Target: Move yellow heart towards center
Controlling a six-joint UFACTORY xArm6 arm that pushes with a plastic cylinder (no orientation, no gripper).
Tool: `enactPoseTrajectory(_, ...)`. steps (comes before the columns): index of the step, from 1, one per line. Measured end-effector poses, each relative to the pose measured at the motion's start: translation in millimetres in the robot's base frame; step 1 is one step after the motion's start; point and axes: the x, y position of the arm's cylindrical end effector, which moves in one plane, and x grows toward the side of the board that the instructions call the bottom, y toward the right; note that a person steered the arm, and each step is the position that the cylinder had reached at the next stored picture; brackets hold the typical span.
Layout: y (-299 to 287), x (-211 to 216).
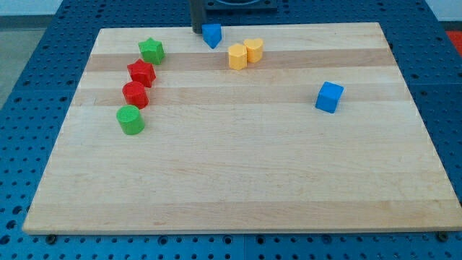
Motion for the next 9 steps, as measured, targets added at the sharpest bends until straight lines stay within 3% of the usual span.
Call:
enactPoseTrajectory(1, 19.5, 19.0)
enactPoseTrajectory(3, 91.2, 15.3)
enactPoseTrajectory(8, 97.0, 126.5)
enactPoseTrajectory(9, 136.1, 126.6)
